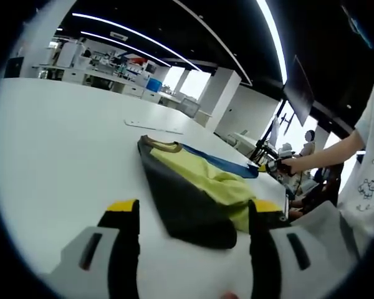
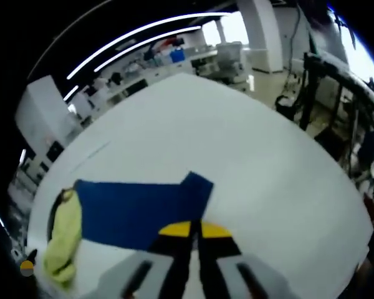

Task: Fold the garment on the visible template until the final outline fits inside the template.

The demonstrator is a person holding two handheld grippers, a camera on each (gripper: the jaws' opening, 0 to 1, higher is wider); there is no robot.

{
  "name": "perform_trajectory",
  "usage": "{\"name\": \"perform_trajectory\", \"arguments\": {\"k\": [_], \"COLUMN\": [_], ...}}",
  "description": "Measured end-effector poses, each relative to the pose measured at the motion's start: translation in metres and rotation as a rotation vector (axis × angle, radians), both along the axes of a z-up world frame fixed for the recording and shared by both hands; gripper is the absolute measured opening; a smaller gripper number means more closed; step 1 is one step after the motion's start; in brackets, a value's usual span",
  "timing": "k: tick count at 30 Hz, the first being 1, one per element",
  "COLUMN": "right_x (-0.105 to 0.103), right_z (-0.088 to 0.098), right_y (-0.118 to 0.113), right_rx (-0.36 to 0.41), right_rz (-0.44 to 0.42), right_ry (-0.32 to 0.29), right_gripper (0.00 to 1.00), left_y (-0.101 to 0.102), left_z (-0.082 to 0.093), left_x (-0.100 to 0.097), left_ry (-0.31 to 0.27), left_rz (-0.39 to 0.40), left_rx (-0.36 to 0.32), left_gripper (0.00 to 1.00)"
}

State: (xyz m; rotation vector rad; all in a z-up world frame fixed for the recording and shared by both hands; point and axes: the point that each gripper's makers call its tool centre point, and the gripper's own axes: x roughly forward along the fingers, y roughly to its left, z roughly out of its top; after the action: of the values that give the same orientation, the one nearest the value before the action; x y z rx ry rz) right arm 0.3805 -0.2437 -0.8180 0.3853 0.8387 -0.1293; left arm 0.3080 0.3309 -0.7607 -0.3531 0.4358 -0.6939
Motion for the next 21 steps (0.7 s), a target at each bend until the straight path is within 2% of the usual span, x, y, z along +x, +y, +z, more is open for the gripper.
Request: {"name": "perform_trajectory", "arguments": {"k": [7, 15, 17, 19, 21], "right_x": [-0.018, -0.019, -0.02, -0.019, -0.019], "right_z": [-0.007, -0.011, -0.011, -0.009, -0.008], "right_y": [-0.007, -0.005, -0.006, -0.009, -0.013], "right_rx": [0.012, 0.036, 0.021, 0.001, -0.025], "right_rz": [-0.056, -0.077, -0.068, -0.062, -0.057], "right_ry": [0.035, 0.051, 0.054, 0.037, 0.025], "right_gripper": [0.0, 0.0, 0.01, 0.14, 0.35], "left_y": [-0.001, 0.0, 0.002, 0.002, 0.002], "left_z": [0.002, 0.006, 0.006, 0.006, 0.007], "left_x": [-0.002, -0.003, -0.002, -0.003, -0.004], "left_ry": [-0.002, -0.008, -0.01, -0.011, -0.013], "left_rz": [-0.003, 0.001, 0.003, 0.004, 0.005], "left_rx": [-0.001, -0.001, 0.0, -0.001, 0.0], "left_gripper": [0.68, 0.68, 0.68, 0.68, 0.68]}}
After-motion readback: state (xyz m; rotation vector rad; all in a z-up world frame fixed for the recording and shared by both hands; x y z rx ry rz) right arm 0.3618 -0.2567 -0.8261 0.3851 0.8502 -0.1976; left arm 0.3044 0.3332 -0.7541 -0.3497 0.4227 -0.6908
